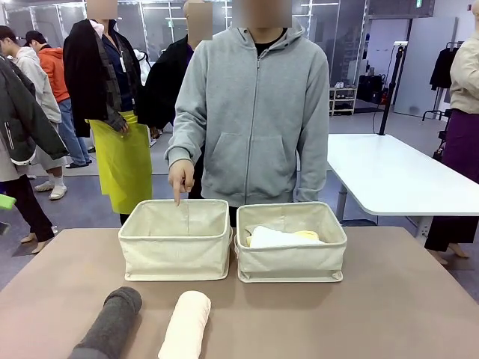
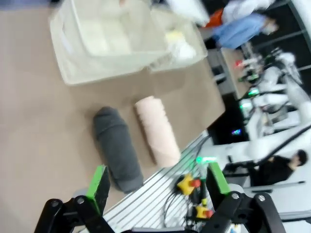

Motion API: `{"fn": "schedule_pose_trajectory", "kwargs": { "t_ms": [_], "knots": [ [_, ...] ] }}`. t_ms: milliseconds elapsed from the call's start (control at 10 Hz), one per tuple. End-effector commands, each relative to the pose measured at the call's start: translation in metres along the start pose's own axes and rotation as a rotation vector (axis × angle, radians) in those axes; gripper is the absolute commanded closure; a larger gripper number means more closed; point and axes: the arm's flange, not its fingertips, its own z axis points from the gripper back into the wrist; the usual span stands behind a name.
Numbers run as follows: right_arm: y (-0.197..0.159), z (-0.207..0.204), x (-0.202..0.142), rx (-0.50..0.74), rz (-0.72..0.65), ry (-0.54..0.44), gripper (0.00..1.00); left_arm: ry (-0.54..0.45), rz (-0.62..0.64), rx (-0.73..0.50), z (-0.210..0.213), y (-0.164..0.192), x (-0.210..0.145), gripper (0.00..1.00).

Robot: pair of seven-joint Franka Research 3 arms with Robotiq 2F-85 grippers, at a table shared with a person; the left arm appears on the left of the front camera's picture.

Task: Divide the towels into two baskets.
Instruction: Pick up one hotel-folded towel from the bottom of the table and place it in the Fabric basket indicated by the person.

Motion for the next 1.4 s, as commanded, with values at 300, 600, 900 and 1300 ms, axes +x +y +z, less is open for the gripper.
{"fn": "schedule_pose_trajectory", "kwargs": {
  "t_ms": [300, 600, 900, 1300],
  "knots": [
    [0.005, -0.002, -0.001, -0.021, -0.018, 0.002, 0.1, 0.356, -0.069, 0.391, -0.079, -0.018, 0.011, 0.0],
    [0.005, -0.002, -0.001, -0.021, -0.018, 0.002, 0.1, 0.457, -0.025, 0.453, -0.131, -0.027, 0.004, 0.0],
    [0.005, -0.002, -0.001, -0.021, -0.018, 0.002, 0.1, 0.465, 0.1, 0.485, -0.17, -0.028, -0.013, 0.0],
    [0.005, -0.002, -0.001, -0.021, -0.018, 0.002, 0.1, 0.469, 0.109, 0.492, -0.202, -0.017, -0.024, 0.0]
  ]
}}
